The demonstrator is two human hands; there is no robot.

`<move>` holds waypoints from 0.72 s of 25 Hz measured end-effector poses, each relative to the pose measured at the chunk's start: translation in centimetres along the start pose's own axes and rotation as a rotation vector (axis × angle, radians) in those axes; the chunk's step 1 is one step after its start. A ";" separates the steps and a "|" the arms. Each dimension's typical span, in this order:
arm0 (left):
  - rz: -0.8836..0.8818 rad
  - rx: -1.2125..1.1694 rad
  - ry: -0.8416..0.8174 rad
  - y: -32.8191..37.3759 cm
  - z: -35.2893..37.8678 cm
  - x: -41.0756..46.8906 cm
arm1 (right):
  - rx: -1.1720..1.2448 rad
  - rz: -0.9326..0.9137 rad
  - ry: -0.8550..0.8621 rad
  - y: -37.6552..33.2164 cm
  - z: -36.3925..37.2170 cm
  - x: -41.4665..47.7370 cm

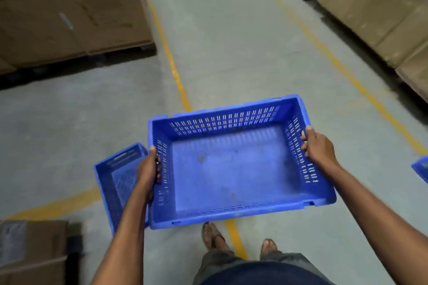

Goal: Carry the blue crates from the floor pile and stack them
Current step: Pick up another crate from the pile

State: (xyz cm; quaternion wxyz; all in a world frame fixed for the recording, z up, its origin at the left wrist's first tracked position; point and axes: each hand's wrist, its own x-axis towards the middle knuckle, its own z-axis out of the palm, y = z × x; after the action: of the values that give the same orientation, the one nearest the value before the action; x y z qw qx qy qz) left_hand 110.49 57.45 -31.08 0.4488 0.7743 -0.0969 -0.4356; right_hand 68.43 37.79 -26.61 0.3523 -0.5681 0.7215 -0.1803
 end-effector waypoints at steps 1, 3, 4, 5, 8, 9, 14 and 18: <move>0.057 0.071 0.030 -0.2 1.9 -0.6 | -0.044 -0.025 0.091 2.4 -1.3 -1.1; 0.148 0.162 0.041 -0.3 5.7 -1.9 | -0.054 -0.007 0.264 7.0 -4.3 -3.2; 0.192 0.198 0.033 -0.1 8.1 -3.2 | -0.039 0.016 0.340 9.4 -6.1 -4.3; 0.229 0.241 0.022 0.2 10.4 -4.6 | -0.032 0.035 0.401 11.6 -7.9 -5.4; 0.344 0.329 -0.042 1.3 17.5 -10.2 | -0.002 0.116 0.513 18.1 -13.3 -8.2; 0.380 0.357 -0.069 1.1 20.0 -11.9 | 0.017 0.152 0.543 20.3 -15.5 -9.4; 0.446 0.426 -0.268 0.5 30.5 -17.8 | 0.155 0.305 0.654 29.7 -24.3 -14.9; 0.416 0.424 -0.599 2.3 38.5 -22.7 | 0.325 0.434 0.695 35.7 -30.7 -17.5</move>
State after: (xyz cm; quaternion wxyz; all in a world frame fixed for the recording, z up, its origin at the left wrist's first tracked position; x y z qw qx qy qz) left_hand 68.07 44.85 -24.35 0.3099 0.6524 -0.4651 -0.5119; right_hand 23.66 60.39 -23.80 0.2032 -0.2460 0.8621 -0.3936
